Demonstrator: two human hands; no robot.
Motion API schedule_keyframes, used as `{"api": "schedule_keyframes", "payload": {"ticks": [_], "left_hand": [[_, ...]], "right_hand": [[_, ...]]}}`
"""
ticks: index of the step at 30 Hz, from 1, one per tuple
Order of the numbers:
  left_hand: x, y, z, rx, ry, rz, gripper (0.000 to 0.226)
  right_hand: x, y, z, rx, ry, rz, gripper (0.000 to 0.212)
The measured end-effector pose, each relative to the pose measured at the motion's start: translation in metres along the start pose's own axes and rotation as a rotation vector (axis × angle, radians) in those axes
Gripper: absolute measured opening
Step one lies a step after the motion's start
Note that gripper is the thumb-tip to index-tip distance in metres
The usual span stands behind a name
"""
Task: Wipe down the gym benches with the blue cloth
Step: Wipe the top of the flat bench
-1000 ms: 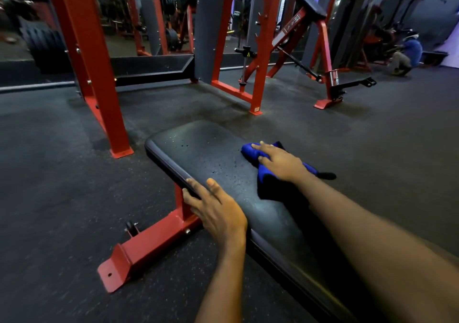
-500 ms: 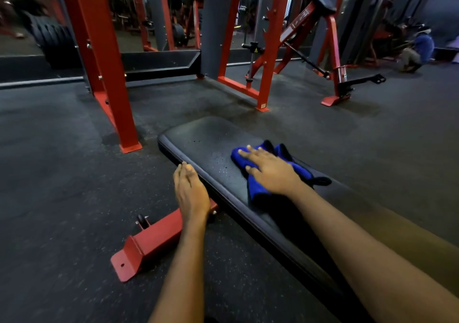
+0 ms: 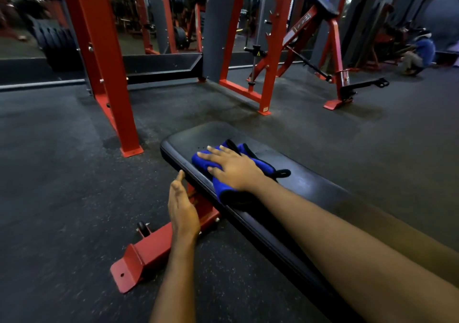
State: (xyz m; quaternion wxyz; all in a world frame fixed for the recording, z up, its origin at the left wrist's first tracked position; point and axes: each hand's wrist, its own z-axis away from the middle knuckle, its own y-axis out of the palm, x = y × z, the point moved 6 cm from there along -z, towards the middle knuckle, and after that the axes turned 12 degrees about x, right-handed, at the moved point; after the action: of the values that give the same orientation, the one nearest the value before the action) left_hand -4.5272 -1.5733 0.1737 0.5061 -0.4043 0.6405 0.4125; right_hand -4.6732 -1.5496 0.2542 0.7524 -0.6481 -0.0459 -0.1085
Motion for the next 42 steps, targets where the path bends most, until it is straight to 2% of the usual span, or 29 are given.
{"api": "schedule_keyframes", "payload": {"ticks": [4, 8, 10, 13, 19, 24, 27, 34, 36, 40, 42], "left_hand": [[0.001, 0.011, 0.003, -0.064, -0.001, 0.014, 0.088], [-0.013, 0.024, 0.007, -0.153, 0.025, -0.024, 0.054], [-0.013, 0.035, 0.007, -0.158, 0.012, -0.041, 0.052], [-0.009, 0.048, 0.004, -0.126, 0.009, -0.047, 0.059], [-0.005, 0.055, -0.008, -0.158, -0.068, -0.053, 0.058], [-0.014, 0.045, -0.041, -0.151, -0.182, -0.094, 0.062], [-0.016, 0.044, -0.050, -0.150, -0.194, -0.126, 0.064], [-0.013, 0.045, -0.047, -0.152, -0.168, -0.176, 0.064], [-0.014, 0.044, -0.045, -0.164, -0.165, -0.171, 0.064], [-0.013, 0.043, -0.048, -0.161, -0.167, -0.163, 0.062], [-0.013, 0.042, -0.046, -0.177, -0.157, -0.157, 0.061]], "right_hand": [[-0.001, 0.007, 0.043, -0.036, -0.085, 0.025, 0.049], [-0.017, 0.019, 0.116, -0.055, -0.115, 0.041, 0.053], [-0.024, 0.020, 0.119, -0.036, -0.086, 0.038, 0.052], [-0.037, 0.011, 0.077, -0.044, -0.029, 0.008, 0.050], [-0.077, -0.016, -0.023, -0.063, 0.126, -0.024, 0.047], [-0.095, -0.011, 0.001, -0.114, 0.047, -0.051, 0.047], [-0.118, -0.009, 0.016, -0.089, 0.071, -0.061, 0.048], [-0.124, -0.023, -0.094, -0.036, 0.207, -0.025, 0.051], [-0.111, -0.021, -0.093, -0.041, 0.113, 0.011, 0.051], [-0.098, -0.020, -0.041, -0.025, -0.243, -0.074, 0.049], [-0.104, -0.032, -0.046, -0.038, -0.199, -0.108, 0.047]]}}
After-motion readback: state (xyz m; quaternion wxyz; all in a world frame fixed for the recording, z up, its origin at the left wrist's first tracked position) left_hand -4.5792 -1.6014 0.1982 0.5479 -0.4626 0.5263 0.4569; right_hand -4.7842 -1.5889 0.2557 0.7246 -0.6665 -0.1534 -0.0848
